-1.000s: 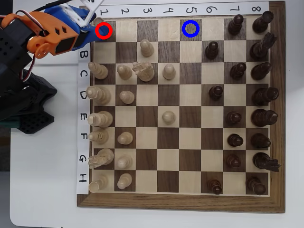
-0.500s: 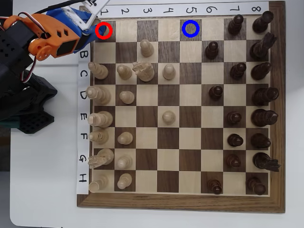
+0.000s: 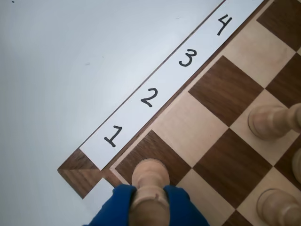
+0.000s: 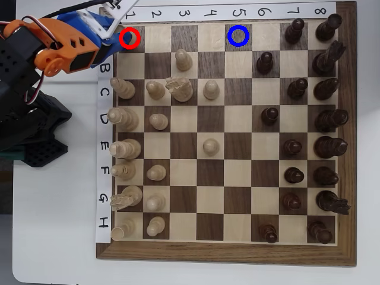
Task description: Move the piece to destination
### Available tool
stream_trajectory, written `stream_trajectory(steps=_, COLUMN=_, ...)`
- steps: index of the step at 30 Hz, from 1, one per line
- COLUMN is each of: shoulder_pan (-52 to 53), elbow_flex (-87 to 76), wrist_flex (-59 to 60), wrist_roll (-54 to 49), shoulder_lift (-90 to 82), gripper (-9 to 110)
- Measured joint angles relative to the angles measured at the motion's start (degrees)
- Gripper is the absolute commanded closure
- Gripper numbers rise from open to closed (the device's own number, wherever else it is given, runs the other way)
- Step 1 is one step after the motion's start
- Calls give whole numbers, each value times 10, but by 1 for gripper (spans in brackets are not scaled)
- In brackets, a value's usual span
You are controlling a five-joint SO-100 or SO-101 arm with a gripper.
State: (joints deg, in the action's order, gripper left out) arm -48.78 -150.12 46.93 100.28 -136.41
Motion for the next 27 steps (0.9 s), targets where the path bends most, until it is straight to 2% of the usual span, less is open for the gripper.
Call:
stream_trajectory(steps=8, shoulder_pan=11, elbow_flex=38, wrist_flex=62, wrist_roll=0, shoulder_lift=-4, gripper=101)
stream_trajectory(steps=27, shoulder_pan=21, elbow_flex=256, wrist_flex=176, wrist_roll=0, shoulder_lift=15, gripper=101)
